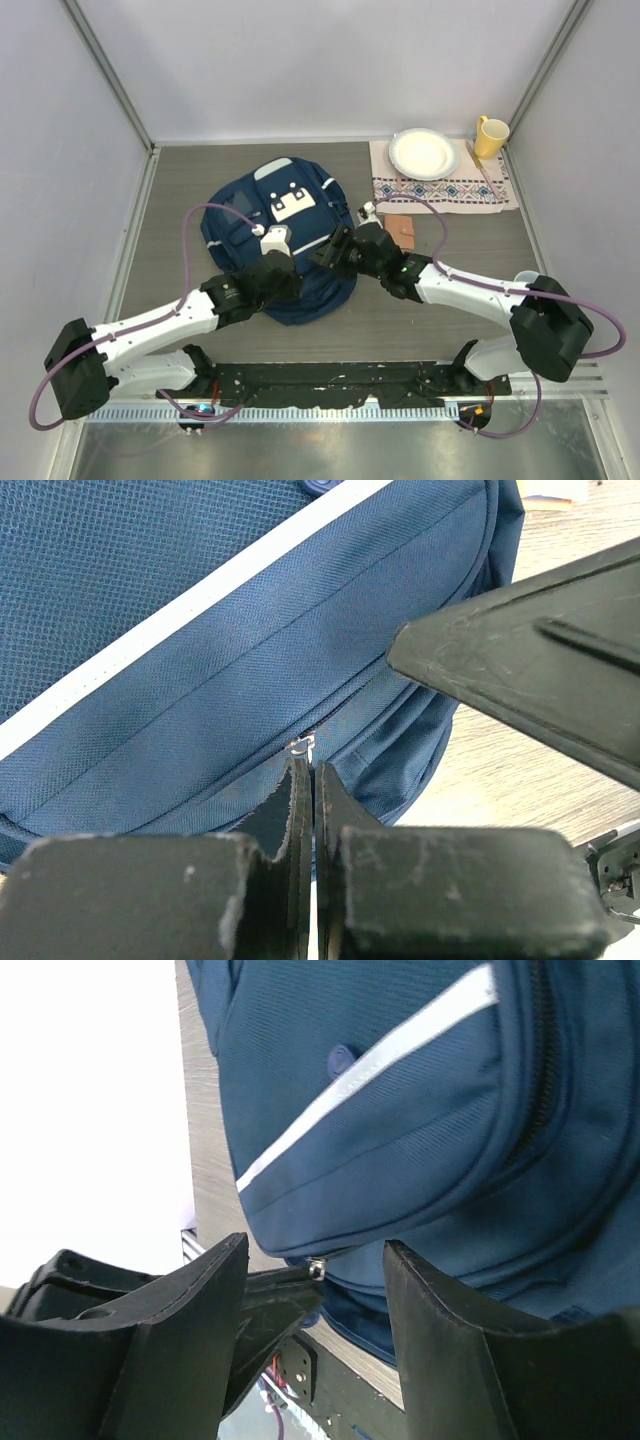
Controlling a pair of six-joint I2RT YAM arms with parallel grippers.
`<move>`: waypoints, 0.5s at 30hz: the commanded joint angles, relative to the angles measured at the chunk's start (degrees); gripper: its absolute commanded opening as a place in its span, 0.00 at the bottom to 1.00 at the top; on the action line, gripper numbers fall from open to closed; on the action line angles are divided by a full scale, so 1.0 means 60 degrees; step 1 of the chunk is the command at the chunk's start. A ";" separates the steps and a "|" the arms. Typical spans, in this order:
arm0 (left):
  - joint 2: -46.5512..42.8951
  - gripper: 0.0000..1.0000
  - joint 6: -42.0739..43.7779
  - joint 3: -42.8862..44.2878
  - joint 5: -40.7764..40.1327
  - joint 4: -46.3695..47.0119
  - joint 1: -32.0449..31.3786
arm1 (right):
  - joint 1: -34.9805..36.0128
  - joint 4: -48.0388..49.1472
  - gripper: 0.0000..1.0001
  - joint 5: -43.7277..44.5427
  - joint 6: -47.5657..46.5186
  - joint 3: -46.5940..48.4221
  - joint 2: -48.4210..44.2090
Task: Pack the student bag
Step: Unzip the student bag at the center of the board.
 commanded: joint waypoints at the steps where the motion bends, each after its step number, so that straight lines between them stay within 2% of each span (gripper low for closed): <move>1: -0.0507 0.00 0.0005 0.0275 -0.0081 0.0703 -0.0072 | 0.0315 0.0120 0.62 0.1177 0.0624 -0.0269 -0.0469; 5: -0.0712 0.00 0.0064 0.0275 -0.0096 0.0645 -0.0072 | 0.0521 0.0427 0.62 0.2013 0.0991 -0.0679 -0.0735; 15: -0.0683 0.00 0.0181 0.0246 0.0241 0.0688 -0.0087 | 0.0521 0.1248 0.62 0.2278 0.1182 -0.0006 0.0275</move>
